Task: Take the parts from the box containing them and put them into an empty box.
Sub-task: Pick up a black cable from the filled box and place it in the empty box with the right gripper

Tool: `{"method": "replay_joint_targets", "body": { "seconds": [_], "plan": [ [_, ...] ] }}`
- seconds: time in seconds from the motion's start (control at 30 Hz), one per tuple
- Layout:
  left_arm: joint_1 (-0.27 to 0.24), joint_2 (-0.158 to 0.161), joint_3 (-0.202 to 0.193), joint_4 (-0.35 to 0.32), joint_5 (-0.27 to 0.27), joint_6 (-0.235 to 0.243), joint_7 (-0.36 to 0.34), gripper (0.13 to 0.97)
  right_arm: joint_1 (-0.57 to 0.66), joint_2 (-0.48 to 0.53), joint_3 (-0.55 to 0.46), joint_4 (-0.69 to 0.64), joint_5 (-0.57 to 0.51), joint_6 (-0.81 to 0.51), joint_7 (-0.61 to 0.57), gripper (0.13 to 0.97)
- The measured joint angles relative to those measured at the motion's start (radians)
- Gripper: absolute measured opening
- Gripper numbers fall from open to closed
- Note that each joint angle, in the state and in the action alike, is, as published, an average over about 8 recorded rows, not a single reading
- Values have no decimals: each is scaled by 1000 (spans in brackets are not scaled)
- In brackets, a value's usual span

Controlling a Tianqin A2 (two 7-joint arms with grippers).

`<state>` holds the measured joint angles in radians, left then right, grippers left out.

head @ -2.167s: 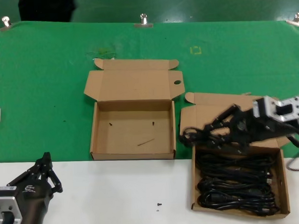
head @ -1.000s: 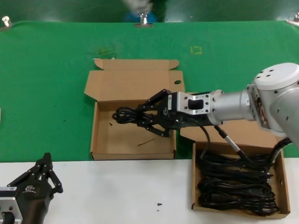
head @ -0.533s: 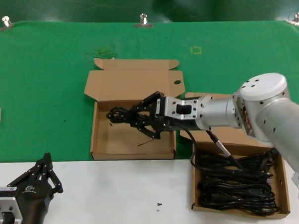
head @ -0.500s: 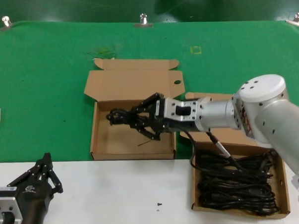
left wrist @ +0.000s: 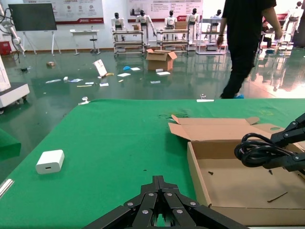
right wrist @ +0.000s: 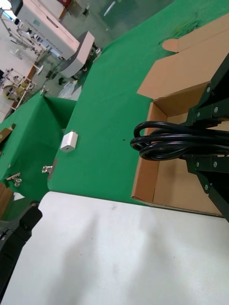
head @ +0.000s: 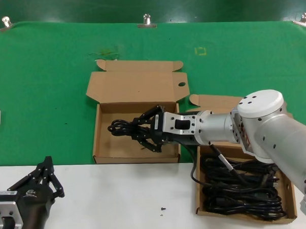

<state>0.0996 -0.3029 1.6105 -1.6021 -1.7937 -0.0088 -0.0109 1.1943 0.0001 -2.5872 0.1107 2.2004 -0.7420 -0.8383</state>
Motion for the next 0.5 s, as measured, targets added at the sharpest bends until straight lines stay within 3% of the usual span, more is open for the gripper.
{"method": "replay_joint_targets", "body": {
  "seconds": [0.5],
  "plan": [
    [0, 0, 0, 0, 0, 0, 0, 139, -6, 0, -149, 9, 170, 29, -19, 246]
  ]
}}
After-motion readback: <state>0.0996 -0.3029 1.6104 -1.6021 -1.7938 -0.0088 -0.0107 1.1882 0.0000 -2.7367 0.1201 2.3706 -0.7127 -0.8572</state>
